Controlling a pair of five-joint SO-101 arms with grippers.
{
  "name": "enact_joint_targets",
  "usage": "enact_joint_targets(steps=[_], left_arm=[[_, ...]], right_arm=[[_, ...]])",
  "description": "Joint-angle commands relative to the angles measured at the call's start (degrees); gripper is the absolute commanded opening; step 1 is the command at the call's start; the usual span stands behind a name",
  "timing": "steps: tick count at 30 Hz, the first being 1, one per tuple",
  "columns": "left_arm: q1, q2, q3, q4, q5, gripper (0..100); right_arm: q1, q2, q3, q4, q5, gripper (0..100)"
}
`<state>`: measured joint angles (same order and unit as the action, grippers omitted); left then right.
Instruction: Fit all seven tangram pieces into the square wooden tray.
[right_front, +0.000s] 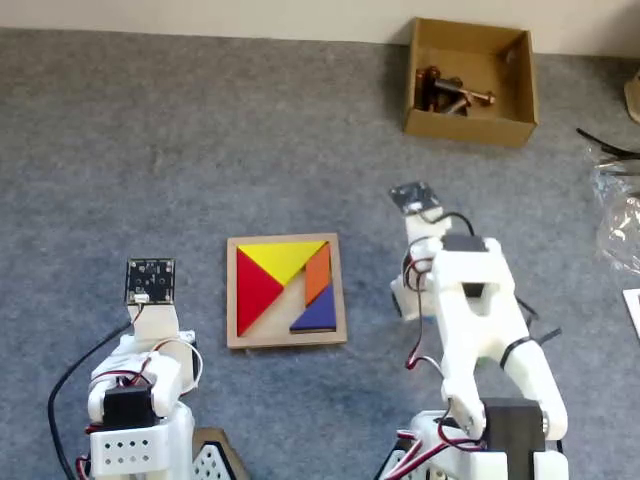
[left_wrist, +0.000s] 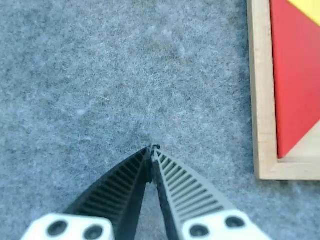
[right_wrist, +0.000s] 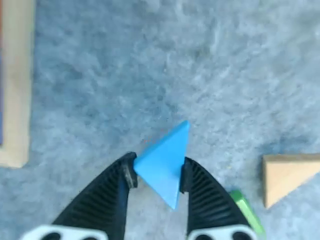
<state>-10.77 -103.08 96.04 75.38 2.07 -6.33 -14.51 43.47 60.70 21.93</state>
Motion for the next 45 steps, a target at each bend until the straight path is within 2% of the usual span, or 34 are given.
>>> enact_joint_targets(steps=[1, 5, 13, 17, 20, 27, 34, 39, 45], left_arm=[[-0.48, 0.40, 1.19, 0.44, 0.09, 0], [-0.48, 0.40, 1.19, 0.44, 0.09, 0], [-0.48, 0.40, 1.19, 0.44, 0.09, 0], [-0.48, 0.40, 1.19, 0.44, 0.09, 0], [-0.48, 0.40, 1.19, 0.44, 0.09, 0], [-0.48, 0.40, 1.19, 0.44, 0.09, 0], [-0.48, 0.40, 1.19, 0.44, 0.09, 0], [-0.48, 0.40, 1.19, 0.44, 0.09, 0], [-0.48, 0.40, 1.19, 0.44, 0.09, 0]], right_arm=[[-1.10, -1.10, -6.37, 3.38, -0.62, 2.3], [-2.24, -1.10, -7.52, 5.76, -0.62, 2.3], [-10.51, -1.10, -8.04, 6.11, -0.79, 2.3], [-13.58, -1.10, -8.75, 6.02, -8.88, 2.3], [-14.81, -1.10, -10.77, 6.11, -11.34, 2.3], [-19.30, -1.10, -11.03, 6.11, -11.34, 2.3], [-20.18, -1.01, -10.77, 5.67, -11.34, 2.3], [-19.65, -0.92, -11.12, 5.58, -10.90, 2.7], [-17.54, -1.01, -11.03, 5.67, 0.88, 2.8]])
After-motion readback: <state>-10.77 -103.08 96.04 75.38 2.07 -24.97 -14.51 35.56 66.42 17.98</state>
